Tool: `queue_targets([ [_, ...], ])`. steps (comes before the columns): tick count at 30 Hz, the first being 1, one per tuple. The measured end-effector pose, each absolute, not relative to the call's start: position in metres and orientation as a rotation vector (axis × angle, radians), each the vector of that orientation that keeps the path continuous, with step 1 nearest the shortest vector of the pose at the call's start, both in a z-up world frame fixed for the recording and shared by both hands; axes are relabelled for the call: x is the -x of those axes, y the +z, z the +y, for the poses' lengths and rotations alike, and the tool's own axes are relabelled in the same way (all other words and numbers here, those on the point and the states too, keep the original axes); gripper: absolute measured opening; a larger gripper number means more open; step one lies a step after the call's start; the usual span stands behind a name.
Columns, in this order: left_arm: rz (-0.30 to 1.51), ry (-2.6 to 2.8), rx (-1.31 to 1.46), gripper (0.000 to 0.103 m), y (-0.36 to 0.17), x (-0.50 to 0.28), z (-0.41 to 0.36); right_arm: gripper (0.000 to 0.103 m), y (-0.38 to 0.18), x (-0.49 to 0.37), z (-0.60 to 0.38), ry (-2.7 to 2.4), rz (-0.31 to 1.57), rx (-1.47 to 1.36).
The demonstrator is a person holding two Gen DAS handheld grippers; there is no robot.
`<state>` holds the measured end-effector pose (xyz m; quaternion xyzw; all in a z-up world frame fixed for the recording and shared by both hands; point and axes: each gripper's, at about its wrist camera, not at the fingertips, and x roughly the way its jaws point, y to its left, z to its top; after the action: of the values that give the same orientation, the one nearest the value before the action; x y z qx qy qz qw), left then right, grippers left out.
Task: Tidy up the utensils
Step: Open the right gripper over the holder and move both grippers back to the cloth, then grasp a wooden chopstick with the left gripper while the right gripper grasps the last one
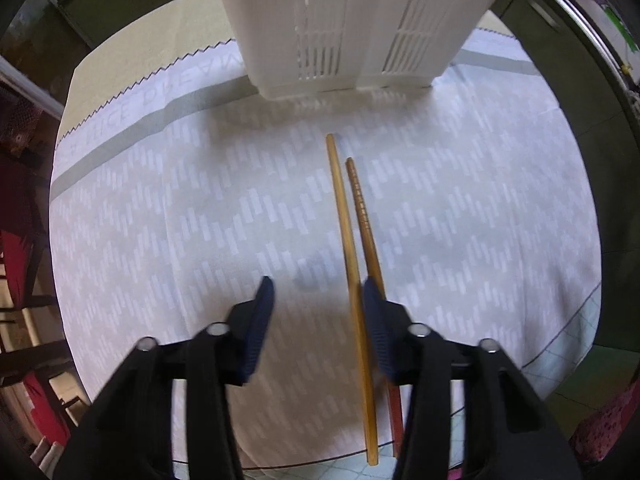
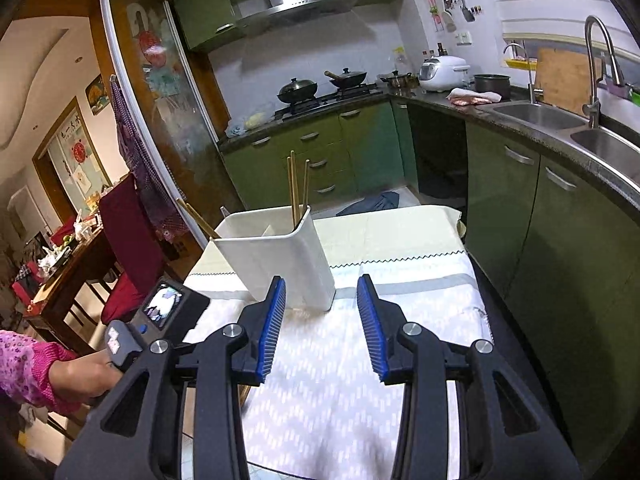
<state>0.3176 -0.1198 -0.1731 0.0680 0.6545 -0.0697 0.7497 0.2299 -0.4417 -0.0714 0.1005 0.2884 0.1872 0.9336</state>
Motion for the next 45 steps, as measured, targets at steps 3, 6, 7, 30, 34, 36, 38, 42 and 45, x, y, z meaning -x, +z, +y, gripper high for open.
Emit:
queue_targets([
  [3,1.424,-0.144,-0.155,0.037,-0.174,-0.32,-0.124,0.042,-0.07,-0.229,-0.444,0.388,0.586,-0.21],
  [6,1.425,-0.145,-0.155,0.037,-0.175,-0.323,-0.128,0.042,-0.07,-0.228,-0.445,0.394,0.59,-0.22],
  [7,1.431,-0.146,-0.148,0.037,-0.175,-0.324,-0.129,0.042,-0.07,-0.228,-0.446,0.392,0.589,-0.221],
  [30,1.365,-0.165,-0.081,0.006,-0.159,-0.317,-0.111,0.044,-0.135,-0.256,-0.373,0.446,0.871,-0.109],
  [34,1.304,-0.179,-0.065,0.006,-0.136,-0.301,-0.091,0.044,-0.169,-0.272,-0.329,0.479,1.006,-0.038],
  [36,1.268,-0.189,-0.05,0.006,-0.123,-0.295,-0.074,0.041,-0.188,-0.281,-0.305,0.484,1.067,-0.002],
  [38,1.237,-0.195,-0.034,0.006,-0.11,-0.289,-0.063,0.035,-0.199,-0.288,-0.286,0.479,1.105,0.035],
  [42,1.165,-0.202,-0.005,0.006,-0.088,-0.278,-0.034,0.032,-0.222,-0.303,-0.257,0.44,1.177,0.084],
  [45,1.116,-0.206,0.014,0.006,-0.074,-0.267,-0.015,0.032,-0.234,-0.311,-0.24,0.413,1.219,0.106],
])
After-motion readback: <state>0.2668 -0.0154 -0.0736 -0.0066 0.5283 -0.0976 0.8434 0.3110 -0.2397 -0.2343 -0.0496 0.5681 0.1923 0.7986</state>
